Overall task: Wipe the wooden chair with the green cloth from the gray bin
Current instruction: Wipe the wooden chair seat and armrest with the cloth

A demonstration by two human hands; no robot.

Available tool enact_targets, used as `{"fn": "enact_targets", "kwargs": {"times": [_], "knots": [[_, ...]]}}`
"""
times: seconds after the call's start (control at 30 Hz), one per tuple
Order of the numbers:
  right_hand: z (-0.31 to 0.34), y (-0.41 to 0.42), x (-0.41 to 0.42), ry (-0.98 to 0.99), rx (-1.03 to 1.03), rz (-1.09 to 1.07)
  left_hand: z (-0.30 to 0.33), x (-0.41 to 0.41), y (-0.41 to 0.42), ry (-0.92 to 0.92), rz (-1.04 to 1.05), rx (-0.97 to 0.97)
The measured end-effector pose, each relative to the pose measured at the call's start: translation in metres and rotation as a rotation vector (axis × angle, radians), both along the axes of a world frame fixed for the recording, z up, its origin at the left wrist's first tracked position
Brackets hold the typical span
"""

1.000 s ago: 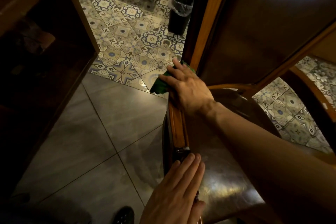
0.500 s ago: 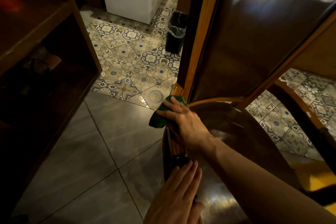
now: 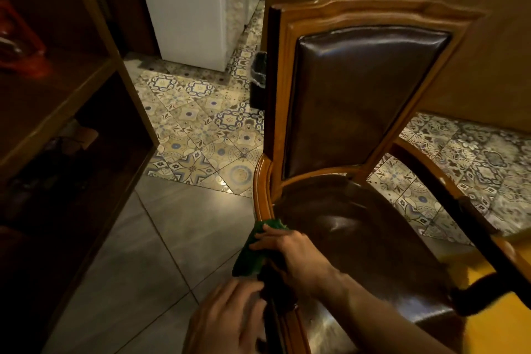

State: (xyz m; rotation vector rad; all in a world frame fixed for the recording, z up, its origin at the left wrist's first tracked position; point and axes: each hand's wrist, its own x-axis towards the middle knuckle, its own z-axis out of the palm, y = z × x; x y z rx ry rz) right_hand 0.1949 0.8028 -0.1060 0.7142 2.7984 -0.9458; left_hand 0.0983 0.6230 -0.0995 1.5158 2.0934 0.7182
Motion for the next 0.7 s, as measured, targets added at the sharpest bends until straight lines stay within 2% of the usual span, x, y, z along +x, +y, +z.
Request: {"fn": "enact_targets", "kwargs": {"times": [0.07,0.13,0.33,0.47,0.63,0.7], "knots": [[0.012,-0.007,0.003,0.027,-0.049,-0.048,0.0,-0.011,0.004,0.019,0.116,-0.012],[0.025,-0.014,0.008,0.048,-0.11,-0.101,0.006,-0.019,0.014,0.001,0.114,-0.092],[0.073,-0.022,0.026,0.107,-0.194,-0.251,0.026,-0.03,0.039,-0.05,-0.024,-0.157],[0.125,-0.011,0.047,0.17,-0.265,-0.415,0.072,-0.033,0.069,-0.062,-0.178,-0.187],[0.185,0.009,0.078,0.2,-0.175,-0.529,0.141,-0.019,0.126,0.08,-0.414,-0.017],[0.206,0.02,0.086,0.2,-0.043,-0.578,0.174,-0.007,0.148,0.161,-0.464,0.082]]}}
